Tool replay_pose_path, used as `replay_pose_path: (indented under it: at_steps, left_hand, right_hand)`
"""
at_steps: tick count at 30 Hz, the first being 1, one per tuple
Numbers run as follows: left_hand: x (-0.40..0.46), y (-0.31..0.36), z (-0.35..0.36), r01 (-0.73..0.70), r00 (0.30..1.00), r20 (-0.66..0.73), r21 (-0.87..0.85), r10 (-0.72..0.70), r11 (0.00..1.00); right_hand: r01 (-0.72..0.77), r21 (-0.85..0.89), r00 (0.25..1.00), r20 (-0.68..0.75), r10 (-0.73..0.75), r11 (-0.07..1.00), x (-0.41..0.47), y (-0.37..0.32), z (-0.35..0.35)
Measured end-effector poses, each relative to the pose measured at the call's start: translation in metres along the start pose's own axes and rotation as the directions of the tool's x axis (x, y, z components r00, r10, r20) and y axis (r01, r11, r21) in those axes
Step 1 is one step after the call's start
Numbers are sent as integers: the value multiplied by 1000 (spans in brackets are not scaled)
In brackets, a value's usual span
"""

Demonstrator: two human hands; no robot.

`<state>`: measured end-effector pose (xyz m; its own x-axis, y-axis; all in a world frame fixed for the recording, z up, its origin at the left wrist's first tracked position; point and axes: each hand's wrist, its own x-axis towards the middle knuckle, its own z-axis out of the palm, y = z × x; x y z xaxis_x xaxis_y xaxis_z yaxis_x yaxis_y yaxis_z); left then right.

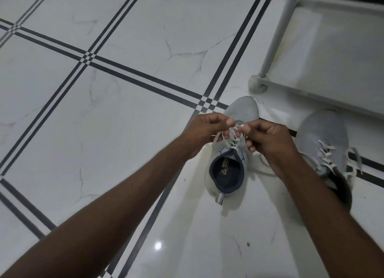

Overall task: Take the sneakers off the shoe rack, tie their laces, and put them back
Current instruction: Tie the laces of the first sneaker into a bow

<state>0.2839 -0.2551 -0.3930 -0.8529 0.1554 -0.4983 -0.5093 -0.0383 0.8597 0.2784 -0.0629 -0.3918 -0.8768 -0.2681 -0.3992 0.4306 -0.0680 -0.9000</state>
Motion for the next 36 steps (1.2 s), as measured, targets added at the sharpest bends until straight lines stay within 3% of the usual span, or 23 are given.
replay_pose_path:
  at_steps: [4,10,18,24,28,32,34,36]
  left_hand:
    - [12,-11,4,23,998,-54,6,-23,1000]
    - [18,-14,-8,96,990,107,-91,-86,991]
    - [25,-16,0,227,973,60,-91,-222,970]
    - [16,-5,0,294,926,284,-119,-251,949]
    - [13,-10,6,238,948,234,-71,-216,969]
    - [11,-16,9,193,969,184,-145,-166,970]
    - [7,-13,8,107,981,167,-19,-103,994]
    - [6,-8,4,-41,991,133,216,13,976]
  right_hand:
    - [37,-47,994,-104,-42,998,3,7,12]
    - [126,-263,991,-4,-132,956,4,9,10]
    - [161,-390,987,54,-152,907,1,12,13]
    - [136,-353,990,79,-115,926,6,9,8]
    - [56,-257,994,106,-30,965,6,14,3]
    - [-71,-86,994,79,78,994,9,22,-7]
    - [-115,-37,989,84,118,993,11,22,-9]
    - [-152,-5,984,90,152,988,12,21,-9]
